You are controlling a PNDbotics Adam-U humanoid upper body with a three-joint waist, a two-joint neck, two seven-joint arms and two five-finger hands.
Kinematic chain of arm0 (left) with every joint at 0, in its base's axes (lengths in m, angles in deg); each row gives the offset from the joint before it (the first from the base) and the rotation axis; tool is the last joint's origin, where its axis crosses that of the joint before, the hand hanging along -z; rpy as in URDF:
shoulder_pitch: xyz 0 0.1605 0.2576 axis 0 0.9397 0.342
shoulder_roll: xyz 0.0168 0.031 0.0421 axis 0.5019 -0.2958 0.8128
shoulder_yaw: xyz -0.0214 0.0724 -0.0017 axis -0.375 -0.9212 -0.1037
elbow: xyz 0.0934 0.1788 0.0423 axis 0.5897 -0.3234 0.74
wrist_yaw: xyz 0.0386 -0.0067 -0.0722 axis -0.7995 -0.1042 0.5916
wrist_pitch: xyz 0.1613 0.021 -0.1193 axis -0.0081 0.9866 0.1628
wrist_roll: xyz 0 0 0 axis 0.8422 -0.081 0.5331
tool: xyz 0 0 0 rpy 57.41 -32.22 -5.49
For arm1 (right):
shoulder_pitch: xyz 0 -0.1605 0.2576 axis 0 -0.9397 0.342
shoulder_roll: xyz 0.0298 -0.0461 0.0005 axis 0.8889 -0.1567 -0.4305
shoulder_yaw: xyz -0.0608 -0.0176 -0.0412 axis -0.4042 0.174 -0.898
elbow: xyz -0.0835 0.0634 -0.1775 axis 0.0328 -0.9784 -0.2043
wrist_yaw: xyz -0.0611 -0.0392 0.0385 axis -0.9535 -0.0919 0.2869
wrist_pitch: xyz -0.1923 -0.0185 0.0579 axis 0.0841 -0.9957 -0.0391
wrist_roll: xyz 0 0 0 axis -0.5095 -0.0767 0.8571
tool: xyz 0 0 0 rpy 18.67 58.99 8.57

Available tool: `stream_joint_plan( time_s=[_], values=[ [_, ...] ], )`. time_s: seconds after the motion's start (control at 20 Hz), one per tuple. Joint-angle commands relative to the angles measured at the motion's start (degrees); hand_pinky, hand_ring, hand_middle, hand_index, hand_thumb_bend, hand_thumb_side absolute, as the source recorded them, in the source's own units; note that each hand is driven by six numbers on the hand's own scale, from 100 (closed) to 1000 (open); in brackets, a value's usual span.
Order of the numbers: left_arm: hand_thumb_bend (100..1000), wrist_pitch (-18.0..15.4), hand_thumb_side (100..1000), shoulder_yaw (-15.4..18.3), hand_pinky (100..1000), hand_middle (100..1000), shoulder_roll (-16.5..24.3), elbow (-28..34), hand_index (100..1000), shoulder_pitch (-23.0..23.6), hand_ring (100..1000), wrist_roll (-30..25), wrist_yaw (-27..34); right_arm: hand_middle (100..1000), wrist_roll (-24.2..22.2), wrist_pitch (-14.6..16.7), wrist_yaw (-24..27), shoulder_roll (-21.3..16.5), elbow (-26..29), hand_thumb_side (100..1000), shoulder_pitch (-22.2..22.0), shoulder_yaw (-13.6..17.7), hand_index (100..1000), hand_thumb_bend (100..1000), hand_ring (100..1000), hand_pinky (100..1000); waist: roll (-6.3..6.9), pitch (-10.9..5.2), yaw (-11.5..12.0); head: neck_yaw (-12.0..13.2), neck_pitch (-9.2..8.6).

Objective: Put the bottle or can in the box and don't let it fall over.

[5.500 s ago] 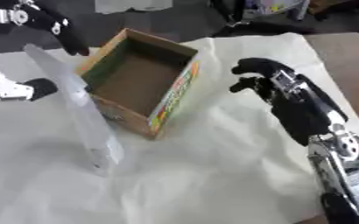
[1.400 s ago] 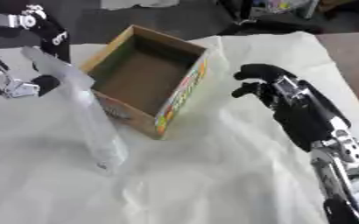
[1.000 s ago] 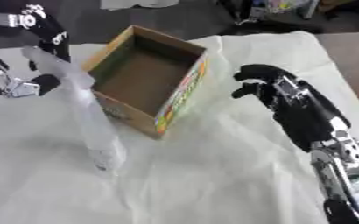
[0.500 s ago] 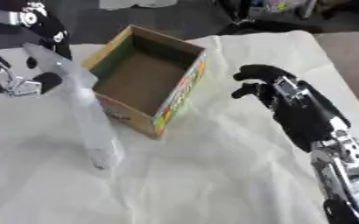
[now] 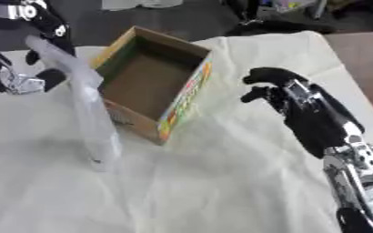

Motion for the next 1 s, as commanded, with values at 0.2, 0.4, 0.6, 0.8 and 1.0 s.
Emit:
stream_joint_plan(
  time_s=[0.2, 0.4, 0.6, 0.8, 1.0],
  values=[
    [100, 0.4, 196, 1.5, 596, 430, 1.0, 0.5, 492, -1.6, 319, 0.8, 0.6, 753, -0.1, 0.1, -0.2, -0.4, 0.5, 774, 0.1, 0.4, 805, 100, 684, 995, -0.19, -1.92, 0.2, 0.2, -0.14],
    [100, 1.2, 198, 2.3, 592, 426, 1.3, 0.5, 490, -1.9, 309, 1.3, 1.9, 753, 0.1, 0.1, 0.0, -0.3, 0.4, 773, 0.1, 0.5, 805, 100, 684, 995, -0.25, -2.21, 0.5, 0.3, -0.07],
    [100, 2.1, 202, 2.9, 589, 422, 1.6, 0.3, 488, -2.0, 301, 1.6, 3.2, 753, 0.2, 0.1, 0.1, -0.3, 0.5, 770, 0.0, 0.6, 805, 100, 684, 995, -0.29, -2.46, 0.6, 0.2, -0.12],
    [100, 2.8, 209, 3.8, 587, 419, 1.8, 0.1, 486, -2.1, 292, 2.2, 4.4, 753, 0.4, 0.1, 0.3, -0.3, 0.5, 768, -0.1, 0.7, 805, 100, 684, 995, -0.32, -2.83, 0.7, 0.2, -0.06],
    [100, 3.4, 217, 4.9, 589, 414, 2.0, -0.4, 484, -2.4, 281, 3.1, 5.2, 753, 0.6, 0.1, 0.4, -0.3, 0.4, 767, -0.2, 0.8, 805, 100, 684, 995, -0.39, -3.09, 0.7, 0.3, -0.08]
  ],
)
